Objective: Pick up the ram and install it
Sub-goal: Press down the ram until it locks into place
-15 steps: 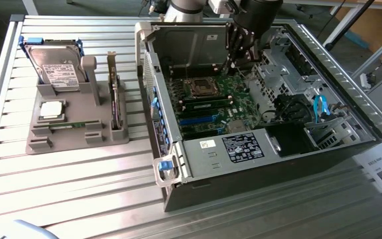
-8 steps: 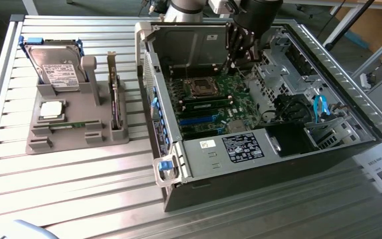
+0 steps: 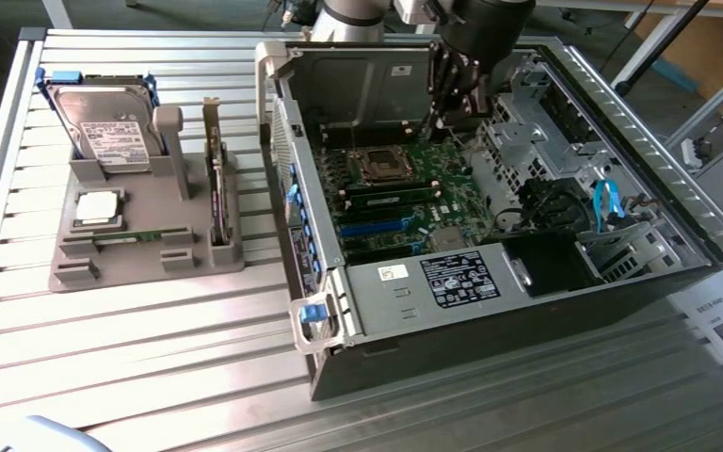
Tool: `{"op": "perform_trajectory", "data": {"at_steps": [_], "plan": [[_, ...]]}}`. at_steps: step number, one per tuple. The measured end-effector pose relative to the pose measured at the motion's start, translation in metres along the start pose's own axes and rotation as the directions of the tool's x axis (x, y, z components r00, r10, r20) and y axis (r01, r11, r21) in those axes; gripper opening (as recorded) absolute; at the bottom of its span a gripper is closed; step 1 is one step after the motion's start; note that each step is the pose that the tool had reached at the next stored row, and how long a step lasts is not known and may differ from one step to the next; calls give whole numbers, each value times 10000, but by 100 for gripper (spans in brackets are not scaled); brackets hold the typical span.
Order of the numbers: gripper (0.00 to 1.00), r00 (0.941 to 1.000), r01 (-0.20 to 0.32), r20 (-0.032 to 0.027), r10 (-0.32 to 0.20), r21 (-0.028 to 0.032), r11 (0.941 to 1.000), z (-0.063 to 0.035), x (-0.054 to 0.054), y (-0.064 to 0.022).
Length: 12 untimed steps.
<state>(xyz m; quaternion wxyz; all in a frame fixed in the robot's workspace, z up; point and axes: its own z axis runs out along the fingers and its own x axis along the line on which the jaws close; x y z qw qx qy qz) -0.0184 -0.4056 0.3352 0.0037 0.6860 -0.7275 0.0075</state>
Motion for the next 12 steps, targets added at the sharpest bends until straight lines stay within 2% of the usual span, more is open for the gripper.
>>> {"op": "perform_trajectory", "data": {"at_steps": [6, 12], "plan": [[10, 9964, -849, -5, 849, -13, 9964, 3, 0, 0], [10, 9847, -1744, -12, 1744, -26, 9847, 5, 0, 0]]}}
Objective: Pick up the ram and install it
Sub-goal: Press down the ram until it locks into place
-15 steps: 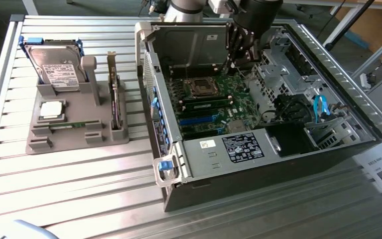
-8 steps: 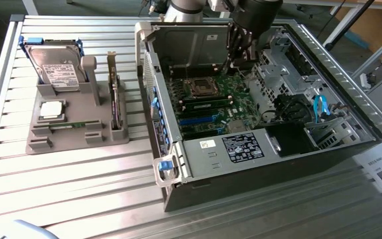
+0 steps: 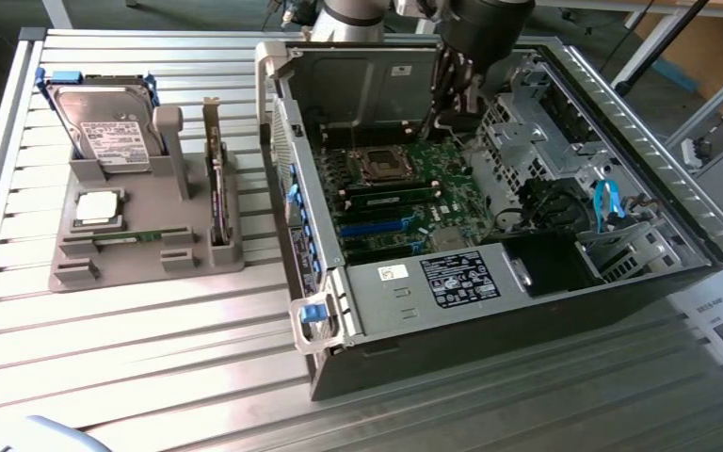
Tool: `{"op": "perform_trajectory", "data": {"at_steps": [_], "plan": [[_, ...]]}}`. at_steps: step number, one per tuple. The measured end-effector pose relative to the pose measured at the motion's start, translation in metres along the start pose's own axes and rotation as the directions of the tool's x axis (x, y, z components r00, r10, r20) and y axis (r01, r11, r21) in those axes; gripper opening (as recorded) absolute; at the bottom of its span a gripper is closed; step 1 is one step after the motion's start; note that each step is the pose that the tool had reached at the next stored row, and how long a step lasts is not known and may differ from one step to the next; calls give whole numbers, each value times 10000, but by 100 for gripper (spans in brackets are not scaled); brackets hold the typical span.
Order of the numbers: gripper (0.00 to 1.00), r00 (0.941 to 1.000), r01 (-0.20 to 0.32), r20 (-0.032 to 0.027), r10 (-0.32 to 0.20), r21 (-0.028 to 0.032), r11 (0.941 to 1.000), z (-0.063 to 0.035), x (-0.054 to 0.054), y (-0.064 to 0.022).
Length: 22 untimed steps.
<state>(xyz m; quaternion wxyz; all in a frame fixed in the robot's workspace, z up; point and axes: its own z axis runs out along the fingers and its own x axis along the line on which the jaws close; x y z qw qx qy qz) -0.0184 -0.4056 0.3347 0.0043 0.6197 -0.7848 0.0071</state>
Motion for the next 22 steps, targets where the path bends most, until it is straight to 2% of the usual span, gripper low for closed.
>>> {"op": "perform_trajectory", "data": {"at_steps": [5, 10, 16, 22], "plan": [[10, 9978, -658, -4, 658, -10, 9978, 1, 0, 0], [10, 9911, -1333, -9, 1333, -20, 9911, 2, 0, 0], [10, 9763, -2165, -16, 2165, -32, 9763, 4, 0, 0], [10, 9544, -2985, -24, 2985, -44, 9544, 5, 0, 0]]}}
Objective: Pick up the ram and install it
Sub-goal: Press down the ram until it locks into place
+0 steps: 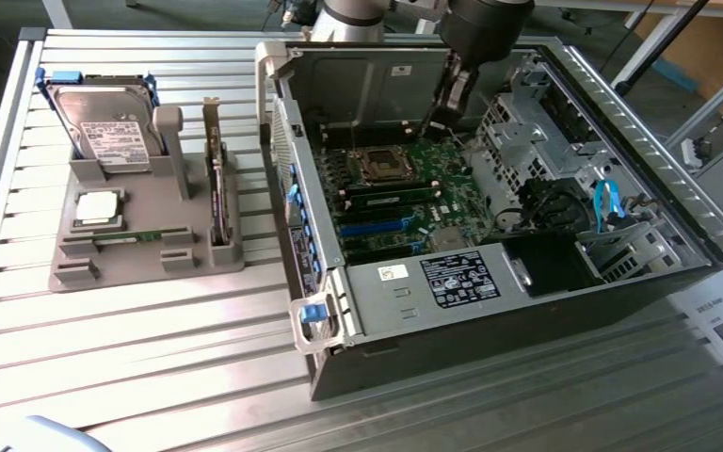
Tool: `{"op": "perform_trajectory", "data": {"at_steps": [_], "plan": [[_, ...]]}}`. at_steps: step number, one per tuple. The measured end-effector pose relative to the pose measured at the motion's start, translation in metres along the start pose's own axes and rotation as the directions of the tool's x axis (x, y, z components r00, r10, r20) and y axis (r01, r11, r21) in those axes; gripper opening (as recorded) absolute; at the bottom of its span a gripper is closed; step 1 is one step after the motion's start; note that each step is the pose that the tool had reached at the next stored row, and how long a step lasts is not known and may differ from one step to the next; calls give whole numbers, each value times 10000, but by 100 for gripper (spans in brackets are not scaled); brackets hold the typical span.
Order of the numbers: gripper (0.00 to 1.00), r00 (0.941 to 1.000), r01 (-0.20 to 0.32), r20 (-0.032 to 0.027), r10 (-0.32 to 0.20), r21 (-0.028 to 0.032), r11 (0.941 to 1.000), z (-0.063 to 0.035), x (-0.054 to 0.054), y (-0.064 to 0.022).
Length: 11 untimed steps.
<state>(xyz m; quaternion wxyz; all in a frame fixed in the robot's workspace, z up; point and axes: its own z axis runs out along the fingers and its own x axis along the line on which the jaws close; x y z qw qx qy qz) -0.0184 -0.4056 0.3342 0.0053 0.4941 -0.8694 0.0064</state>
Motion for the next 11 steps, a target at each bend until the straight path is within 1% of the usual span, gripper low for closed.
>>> {"op": "perform_trajectory", "data": {"at_steps": [2, 5, 8, 11], "plan": [[10, 9996, -289, -2, 289, -5, 9996, 1, 0, 0], [10, 9974, -724, -5, 724, -11, 9974, 2, 0, 0], [10, 9934, -1151, -8, 1151, -18, 9934, 3, 0, 0], [10, 9876, -1568, -11, 1568, -24, 9876, 5, 0, 0]]}}
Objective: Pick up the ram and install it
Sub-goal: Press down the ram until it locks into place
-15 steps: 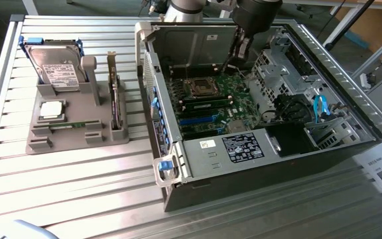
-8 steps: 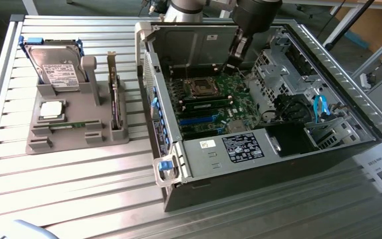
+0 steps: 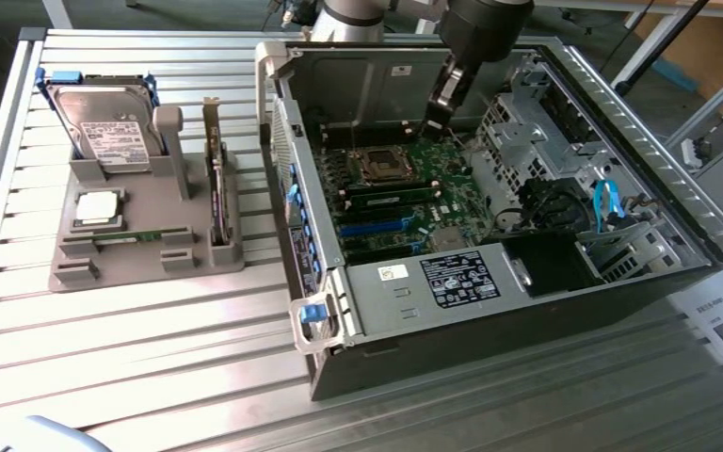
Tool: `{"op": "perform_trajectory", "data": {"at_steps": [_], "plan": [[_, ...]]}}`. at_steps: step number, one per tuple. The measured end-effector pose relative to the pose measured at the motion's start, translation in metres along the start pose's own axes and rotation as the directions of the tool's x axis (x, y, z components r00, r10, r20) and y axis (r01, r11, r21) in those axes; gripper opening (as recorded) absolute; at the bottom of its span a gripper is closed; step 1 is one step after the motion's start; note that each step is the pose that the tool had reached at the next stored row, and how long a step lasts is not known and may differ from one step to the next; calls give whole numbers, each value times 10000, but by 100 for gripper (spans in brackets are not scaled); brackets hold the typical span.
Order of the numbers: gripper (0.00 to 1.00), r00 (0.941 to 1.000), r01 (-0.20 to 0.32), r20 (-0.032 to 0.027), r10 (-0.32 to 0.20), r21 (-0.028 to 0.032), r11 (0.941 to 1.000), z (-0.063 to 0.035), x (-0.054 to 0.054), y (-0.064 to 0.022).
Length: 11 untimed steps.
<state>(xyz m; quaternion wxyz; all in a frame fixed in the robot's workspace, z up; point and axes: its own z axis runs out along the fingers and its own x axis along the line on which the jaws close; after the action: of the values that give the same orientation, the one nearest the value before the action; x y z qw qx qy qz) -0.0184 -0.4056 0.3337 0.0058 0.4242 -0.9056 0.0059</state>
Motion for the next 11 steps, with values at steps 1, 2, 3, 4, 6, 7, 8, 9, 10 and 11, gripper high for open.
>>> {"op": "perform_trajectory", "data": {"at_steps": [1, 2, 3, 4, 6, 7, 8, 9, 10, 11], "plan": [[10, 9999, -146, -1, 146, -2, 9999, 1, 0, 0], [10, 9996, -282, -1, 282, -4, 9996, 1, 0, 0], [10, 9992, -411, -3, 411, -6, 9992, 2, 0, 0], [10, 9985, -553, -3, 553, -9, 9985, 3, 0, 0], [10, 9959, -905, -5, 905, -14, 9959, 6, 0, 0], [10, 9944, -1059, -7, 1059, -17, 9944, 7, 0, 0], [10, 9925, -1219, -8, 1219, -19, 9925, 8, 0, 0], [10, 9903, -1387, -9, 1387, -21, 9903, 9, 0, 0], [10, 9879, -1549, -10, 1549, -24, 9879, 11, 0, 0], [10, 9852, -1716, -12, 1716, -26, 9852, 12, 0, 0]]}}
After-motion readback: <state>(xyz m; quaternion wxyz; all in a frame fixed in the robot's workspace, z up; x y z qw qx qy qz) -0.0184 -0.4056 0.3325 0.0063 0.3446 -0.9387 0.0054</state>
